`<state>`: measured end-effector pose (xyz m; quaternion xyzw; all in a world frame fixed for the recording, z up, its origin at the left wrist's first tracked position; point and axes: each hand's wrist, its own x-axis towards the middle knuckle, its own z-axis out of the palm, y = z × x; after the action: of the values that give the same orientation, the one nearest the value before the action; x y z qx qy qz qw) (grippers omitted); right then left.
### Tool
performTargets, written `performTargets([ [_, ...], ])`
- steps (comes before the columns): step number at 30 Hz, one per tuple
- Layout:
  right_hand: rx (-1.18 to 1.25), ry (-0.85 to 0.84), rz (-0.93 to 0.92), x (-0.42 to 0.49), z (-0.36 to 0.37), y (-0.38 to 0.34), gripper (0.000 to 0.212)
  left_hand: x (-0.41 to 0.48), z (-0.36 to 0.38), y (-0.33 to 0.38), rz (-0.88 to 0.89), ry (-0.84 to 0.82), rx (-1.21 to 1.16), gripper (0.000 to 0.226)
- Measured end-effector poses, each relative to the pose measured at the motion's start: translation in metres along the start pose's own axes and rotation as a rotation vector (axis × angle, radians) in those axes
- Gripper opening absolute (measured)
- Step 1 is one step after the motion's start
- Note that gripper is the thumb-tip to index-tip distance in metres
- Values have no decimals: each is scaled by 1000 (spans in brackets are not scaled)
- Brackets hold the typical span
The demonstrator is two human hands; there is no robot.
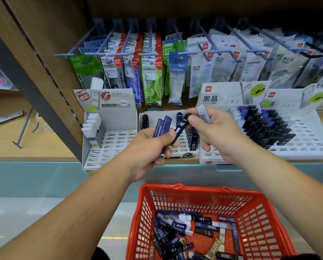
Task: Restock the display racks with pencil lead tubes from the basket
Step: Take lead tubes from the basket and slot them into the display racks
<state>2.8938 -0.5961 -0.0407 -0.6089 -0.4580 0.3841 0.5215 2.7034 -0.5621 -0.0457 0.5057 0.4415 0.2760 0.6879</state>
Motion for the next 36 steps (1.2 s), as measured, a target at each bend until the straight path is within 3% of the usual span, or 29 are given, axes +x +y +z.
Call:
performTargets([
  [4, 6, -35, -24, 3, -5, 1, 7, 3, 1, 2, -43, -22, -128, 11],
  [6, -4, -40, -63, 2, -5, -3, 4, 5, 3, 0, -48, 13, -49, 14],
  [10, -117, 110, -183, 11, -10, -6, 16, 9, 3, -8, -72, 92, 173, 23],
  [15, -280, 182, -247, 32, -4, 7, 15, 14, 0, -8, -223, 23, 19, 11],
  [21, -386, 108, -249, 43, 4, 19, 8, 10, -5, -7, -116, 24, 95, 18],
  [28, -461, 62, -238, 52, 9, 21, 28, 10, -14, -8, -101, 48, 194, 25],
  [36, -687, 76, -359, 52, 12, 23, 19, 12, -17, -9, -60, -14, 90, 16],
])
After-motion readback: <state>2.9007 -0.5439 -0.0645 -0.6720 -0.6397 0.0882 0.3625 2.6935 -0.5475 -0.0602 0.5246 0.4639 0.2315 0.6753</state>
